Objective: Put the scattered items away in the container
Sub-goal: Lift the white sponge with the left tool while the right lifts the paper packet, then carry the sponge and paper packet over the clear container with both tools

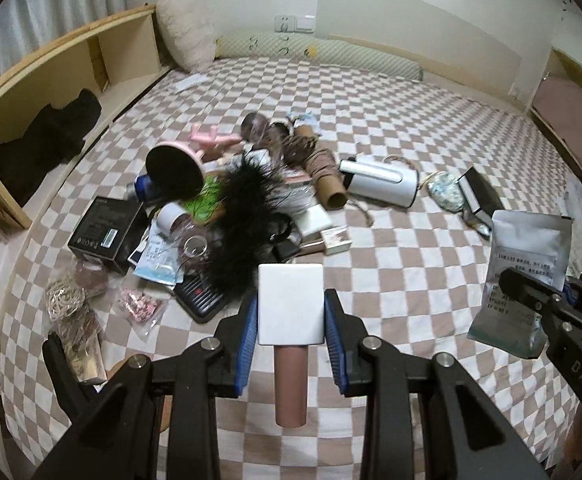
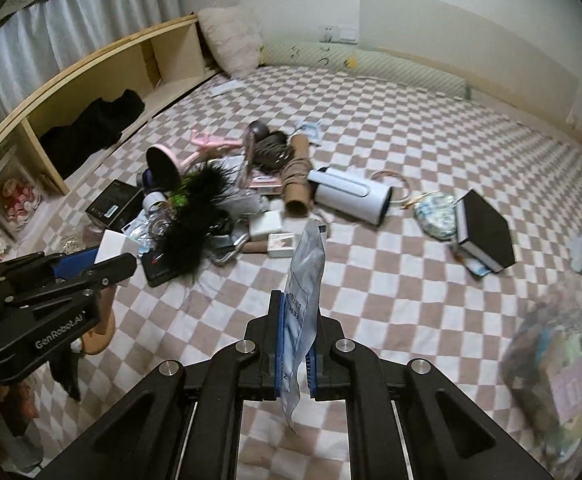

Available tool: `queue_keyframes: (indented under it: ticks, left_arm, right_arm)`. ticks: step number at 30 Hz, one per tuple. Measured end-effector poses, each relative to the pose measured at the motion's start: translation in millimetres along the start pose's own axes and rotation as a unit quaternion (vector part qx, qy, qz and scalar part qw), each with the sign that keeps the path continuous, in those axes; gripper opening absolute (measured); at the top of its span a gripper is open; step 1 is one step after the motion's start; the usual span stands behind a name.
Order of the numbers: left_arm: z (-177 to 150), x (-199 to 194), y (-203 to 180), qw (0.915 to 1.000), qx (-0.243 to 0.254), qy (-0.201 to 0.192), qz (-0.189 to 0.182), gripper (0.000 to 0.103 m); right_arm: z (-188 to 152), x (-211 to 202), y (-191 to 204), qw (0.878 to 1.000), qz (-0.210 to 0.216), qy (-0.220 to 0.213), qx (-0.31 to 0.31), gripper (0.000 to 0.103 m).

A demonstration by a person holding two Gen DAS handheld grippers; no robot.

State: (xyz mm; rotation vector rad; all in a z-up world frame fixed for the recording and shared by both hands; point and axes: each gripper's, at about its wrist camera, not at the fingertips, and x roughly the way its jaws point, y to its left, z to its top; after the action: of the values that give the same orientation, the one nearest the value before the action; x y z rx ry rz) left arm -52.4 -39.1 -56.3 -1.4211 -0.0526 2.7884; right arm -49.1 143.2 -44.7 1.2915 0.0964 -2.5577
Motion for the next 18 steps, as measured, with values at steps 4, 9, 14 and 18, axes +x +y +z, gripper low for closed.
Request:
queue_keyframes:
  ticks: [4, 9, 14, 18]
  left_arm:
    - [2, -10, -13, 0.9999, 0.002, -0.011, -0.010, 0.031]
    - [4, -19, -29, 0.9995, 0.011, -0.022, -0.021, 0.031]
    - [6, -23, -47, 0.9990, 0.021, -0.029, -0.028, 0.031]
    - [10, -26, -60, 0.9983, 0.028, -0.037, -0.034, 0.031]
  right_arm:
    - [-2, -12, -10, 1.000, -0.010, -0.008, -0.001, 0.010]
    - [-4, -29, -24, 1.000, -0.018, -0.023, 0.003, 0.010]
    - [-9, -45, -48, 0.999, -0.031, -0.037, 0.014, 0.010]
    - [-12, -58, -69, 0.998, -0.039, -0.046, 0.030, 0.010]
